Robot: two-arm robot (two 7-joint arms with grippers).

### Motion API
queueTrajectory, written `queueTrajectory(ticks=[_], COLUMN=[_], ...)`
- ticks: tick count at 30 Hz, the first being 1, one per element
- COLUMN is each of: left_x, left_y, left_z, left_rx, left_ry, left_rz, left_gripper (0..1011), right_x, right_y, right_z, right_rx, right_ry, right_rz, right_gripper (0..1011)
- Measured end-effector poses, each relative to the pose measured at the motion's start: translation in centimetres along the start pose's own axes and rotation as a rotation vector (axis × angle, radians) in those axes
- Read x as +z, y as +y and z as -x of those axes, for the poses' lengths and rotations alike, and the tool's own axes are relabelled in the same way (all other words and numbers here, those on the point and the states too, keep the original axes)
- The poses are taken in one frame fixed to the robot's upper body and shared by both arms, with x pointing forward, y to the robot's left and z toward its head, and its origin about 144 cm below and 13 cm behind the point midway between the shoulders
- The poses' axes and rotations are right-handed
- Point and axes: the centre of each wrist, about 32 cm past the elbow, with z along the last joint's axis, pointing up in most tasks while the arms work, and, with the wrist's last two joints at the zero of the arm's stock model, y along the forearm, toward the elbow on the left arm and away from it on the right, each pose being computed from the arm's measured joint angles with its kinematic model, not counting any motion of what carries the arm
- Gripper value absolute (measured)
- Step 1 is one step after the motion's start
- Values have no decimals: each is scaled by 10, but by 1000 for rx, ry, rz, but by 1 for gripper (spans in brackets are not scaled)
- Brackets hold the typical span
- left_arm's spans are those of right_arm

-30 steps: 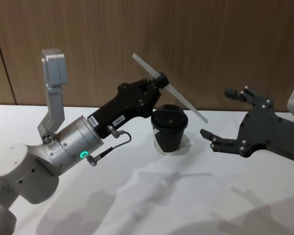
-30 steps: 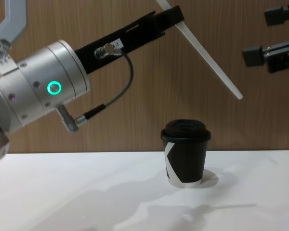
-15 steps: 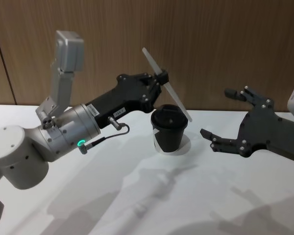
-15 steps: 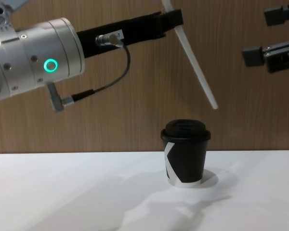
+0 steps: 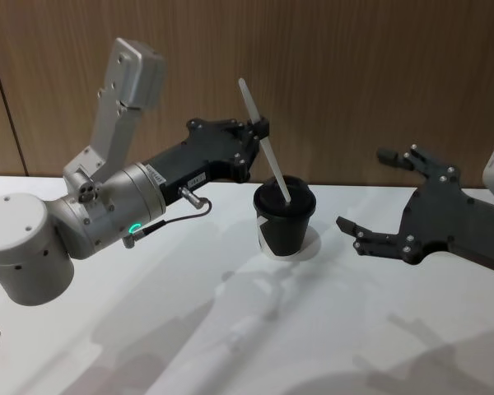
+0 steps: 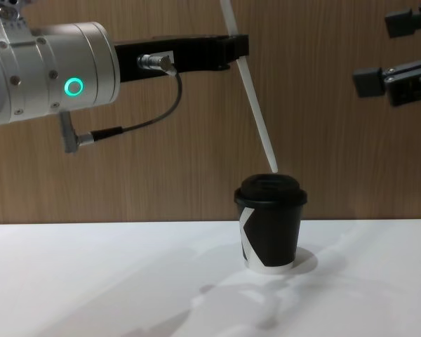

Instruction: Pick up the straw with one hand, pass it to the other hand, and insert it into the cup.

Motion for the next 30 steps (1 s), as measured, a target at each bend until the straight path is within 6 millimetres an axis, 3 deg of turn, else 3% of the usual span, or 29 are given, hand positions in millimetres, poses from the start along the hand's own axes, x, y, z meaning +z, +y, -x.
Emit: queueTrajectory(ticks=[30], left_x=[-6], left_y=[-17], left_z=[-8], left_rx=[-20], left_ry=[-43], left_rz=[-32], left_gripper=[5], right_x=[0], right_y=[0], right_z=[0], right_rx=[0], right_ry=[0], right_rz=[0], right_gripper=[1001])
